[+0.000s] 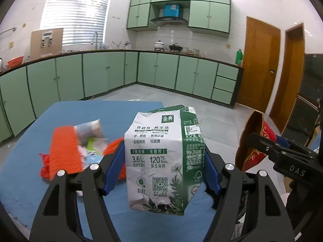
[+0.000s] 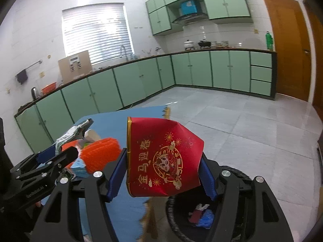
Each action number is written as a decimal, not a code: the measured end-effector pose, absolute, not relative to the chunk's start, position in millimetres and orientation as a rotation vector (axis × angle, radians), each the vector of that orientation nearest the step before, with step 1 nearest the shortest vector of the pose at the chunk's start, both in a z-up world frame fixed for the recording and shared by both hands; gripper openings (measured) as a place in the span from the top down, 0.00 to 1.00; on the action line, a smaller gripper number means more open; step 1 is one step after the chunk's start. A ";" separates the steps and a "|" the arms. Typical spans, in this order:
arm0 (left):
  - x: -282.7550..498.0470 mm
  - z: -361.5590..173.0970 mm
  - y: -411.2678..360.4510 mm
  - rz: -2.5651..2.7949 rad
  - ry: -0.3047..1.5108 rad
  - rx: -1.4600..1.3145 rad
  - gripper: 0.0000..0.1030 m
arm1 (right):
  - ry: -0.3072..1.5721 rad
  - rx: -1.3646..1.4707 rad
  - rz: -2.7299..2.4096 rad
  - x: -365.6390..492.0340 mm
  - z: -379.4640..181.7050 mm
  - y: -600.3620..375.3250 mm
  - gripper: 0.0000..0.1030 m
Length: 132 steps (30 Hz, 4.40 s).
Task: Collect trash
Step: 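Grasp the milk carton with the left tool while the right holds the red packet, then carry milk carton and red packet over the black bin and open both tools, then grasp an orange foam net with the left tool while the right grasps another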
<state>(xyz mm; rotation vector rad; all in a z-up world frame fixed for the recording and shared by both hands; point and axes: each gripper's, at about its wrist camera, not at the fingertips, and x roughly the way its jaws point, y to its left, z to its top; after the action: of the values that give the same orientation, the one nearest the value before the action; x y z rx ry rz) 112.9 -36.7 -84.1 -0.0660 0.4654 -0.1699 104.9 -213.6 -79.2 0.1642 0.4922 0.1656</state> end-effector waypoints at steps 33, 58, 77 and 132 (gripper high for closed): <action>207.0 -145.7 -196.4 -0.398 0.591 -0.007 0.34 | 0.592 0.197 -0.067 144.4 -153.3 -361.8 0.37; 206.5 -118.2 -145.6 -0.351 0.581 -0.034 0.16 | 0.641 0.275 -0.118 132.5 -145.3 -370.5 0.06; 148.1 -75.8 -1.3 -0.084 0.496 -0.040 0.14 | 0.541 0.198 0.110 137.1 -91.6 -227.9 0.06; 184.4 -127.5 140.8 0.150 0.618 -0.098 0.15 | 0.673 0.018 0.443 217.4 -141.8 -60.3 0.82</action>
<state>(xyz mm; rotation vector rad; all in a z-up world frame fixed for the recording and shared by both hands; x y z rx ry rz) 184.4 140.8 -127.5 -0.0978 0.6184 0.1502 217.4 -60.3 -141.8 0.0182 0.6731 0.4428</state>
